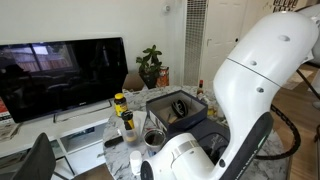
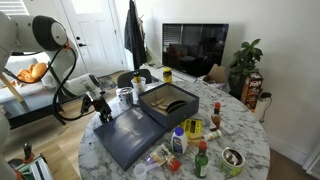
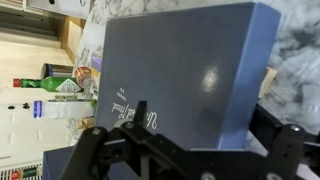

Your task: Close the grey box

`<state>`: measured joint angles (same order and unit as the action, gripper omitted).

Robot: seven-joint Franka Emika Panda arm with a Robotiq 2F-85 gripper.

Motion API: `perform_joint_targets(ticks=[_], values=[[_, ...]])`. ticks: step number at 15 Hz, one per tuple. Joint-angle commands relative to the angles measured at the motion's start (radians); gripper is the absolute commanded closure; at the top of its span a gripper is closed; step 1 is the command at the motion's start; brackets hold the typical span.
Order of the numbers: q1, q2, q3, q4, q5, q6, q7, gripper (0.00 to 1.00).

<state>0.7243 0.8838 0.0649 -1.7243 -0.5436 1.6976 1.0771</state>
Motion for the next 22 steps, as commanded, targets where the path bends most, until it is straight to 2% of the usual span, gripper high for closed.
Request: perform_joint_targets(ticks=[1, 3, 4, 8, 9, 10, 11, 13, 14, 18, 22], values=[[0.020, 0.032, -0.013, 0.024, -0.027, -0.027, -0.002, 0.14], [0.025, 0.036, -0.015, 0.030, -0.031, -0.051, -0.002, 0.24], [0.025, 0.037, -0.015, 0.032, -0.031, -0.063, -0.002, 0.32], [0.028, 0.047, -0.017, 0.046, -0.032, -0.111, 0.001, 0.48], [0.027, 0.049, -0.017, 0.050, -0.031, -0.118, 0.001, 0.62], [0.026, 0.053, -0.016, 0.054, -0.030, -0.125, 0.000, 0.63], [0.026, 0.054, -0.015, 0.057, -0.030, -0.128, 0.000, 0.73], [0.025, 0.056, -0.015, 0.062, -0.031, -0.136, 0.001, 0.80], [0.025, 0.056, -0.016, 0.066, -0.028, -0.152, 0.005, 0.89], [0.029, 0.057, -0.017, 0.090, -0.024, -0.244, 0.015, 0.94], [0.031, 0.051, -0.014, 0.117, -0.005, -0.365, 0.028, 0.93]])
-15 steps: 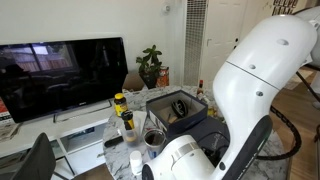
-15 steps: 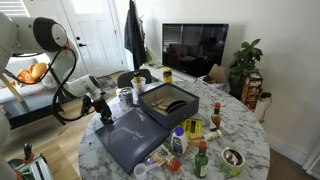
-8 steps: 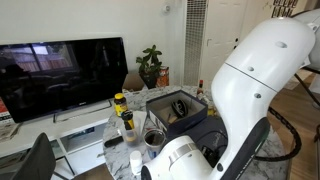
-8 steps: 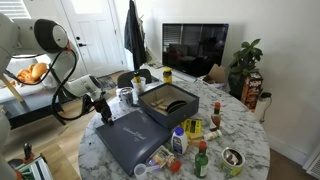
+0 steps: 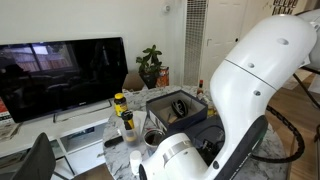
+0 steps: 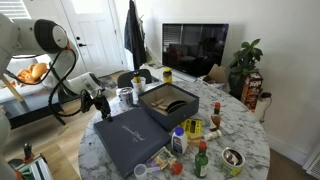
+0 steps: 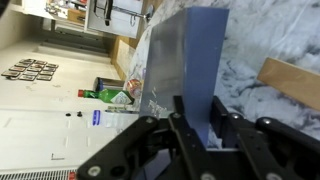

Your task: Close the grey box

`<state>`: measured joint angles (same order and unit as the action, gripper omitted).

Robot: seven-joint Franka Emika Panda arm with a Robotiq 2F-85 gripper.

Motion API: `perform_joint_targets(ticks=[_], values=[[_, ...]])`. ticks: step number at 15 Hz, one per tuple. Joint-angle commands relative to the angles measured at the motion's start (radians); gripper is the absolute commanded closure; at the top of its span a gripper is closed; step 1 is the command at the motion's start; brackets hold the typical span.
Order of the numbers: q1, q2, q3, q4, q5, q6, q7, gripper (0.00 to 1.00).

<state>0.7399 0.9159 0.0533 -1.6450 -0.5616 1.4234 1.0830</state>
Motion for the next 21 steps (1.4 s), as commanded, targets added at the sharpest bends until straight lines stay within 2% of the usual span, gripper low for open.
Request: perform_joint_targets(ticks=[1, 6, 13, 18, 21], values=[[0.018, 0.016, -0.003, 0.044, 0.018, -0.129, 0.032, 0.93], [0.017, -0.019, 0.014, 0.042, 0.015, -0.259, 0.050, 0.93], [0.009, -0.103, 0.043, 0.018, 0.006, -0.323, 0.047, 0.93], [0.012, -0.177, 0.045, 0.054, -0.088, -0.351, 0.016, 0.93], [-0.006, -0.198, 0.048, 0.099, -0.171, -0.322, -0.005, 0.93]])
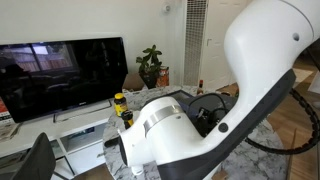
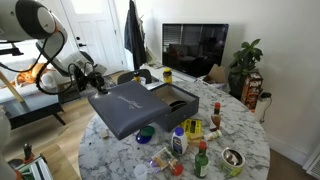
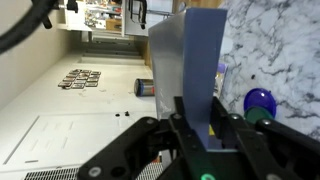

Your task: Close the grey box

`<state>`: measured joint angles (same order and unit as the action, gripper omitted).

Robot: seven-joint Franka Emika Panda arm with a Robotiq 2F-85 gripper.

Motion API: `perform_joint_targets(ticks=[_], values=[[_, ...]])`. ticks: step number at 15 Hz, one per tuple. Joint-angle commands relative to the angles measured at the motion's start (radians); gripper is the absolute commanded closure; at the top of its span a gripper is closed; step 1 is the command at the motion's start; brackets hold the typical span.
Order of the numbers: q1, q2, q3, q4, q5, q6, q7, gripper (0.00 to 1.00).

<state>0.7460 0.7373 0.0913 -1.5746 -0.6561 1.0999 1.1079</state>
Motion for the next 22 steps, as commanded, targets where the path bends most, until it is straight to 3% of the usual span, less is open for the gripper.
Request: perform_joint_targets(ticks=[1, 4, 5, 9, 10, 13, 22], values=[[-0.016, -0.021, 0.010, 0.047, -0.105, 0.004, -0.039, 0.93], [-0.035, -0.011, 0.014, 0.094, -0.173, 0.038, -0.054, 0.93], [-0.037, -0.016, 0.022, 0.083, -0.139, 0.012, -0.032, 0.70], [-0.047, -0.016, 0.022, 0.096, -0.159, 0.025, -0.036, 0.70], [-0.046, -0.015, 0.023, 0.096, -0.159, 0.025, -0.036, 0.93], [-0.062, -0.042, 0.034, 0.067, -0.123, 0.040, 0.006, 0.93], [-0.091, 0.110, 0.002, 0.332, -0.180, 0.018, -0.080, 0.93]])
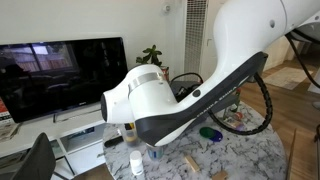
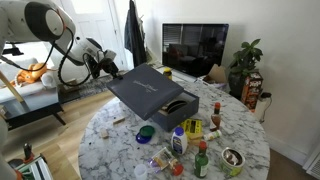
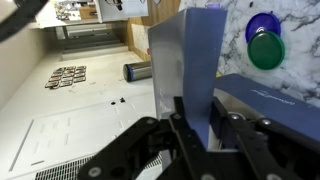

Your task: Close the grey box

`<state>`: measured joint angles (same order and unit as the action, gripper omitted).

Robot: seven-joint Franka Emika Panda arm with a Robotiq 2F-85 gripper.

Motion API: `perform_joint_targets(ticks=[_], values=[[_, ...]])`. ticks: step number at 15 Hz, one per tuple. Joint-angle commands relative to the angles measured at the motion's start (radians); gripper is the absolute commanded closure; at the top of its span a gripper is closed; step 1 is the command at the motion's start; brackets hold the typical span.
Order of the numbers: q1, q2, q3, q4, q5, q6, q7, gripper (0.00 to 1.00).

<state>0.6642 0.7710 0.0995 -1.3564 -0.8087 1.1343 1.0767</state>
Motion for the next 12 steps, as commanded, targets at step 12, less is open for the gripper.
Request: perform_joint_targets(ticks=[12], values=[[-0.009, 0.368, -0.097, 0.551, -0.073, -0.014, -0.288, 0.93]])
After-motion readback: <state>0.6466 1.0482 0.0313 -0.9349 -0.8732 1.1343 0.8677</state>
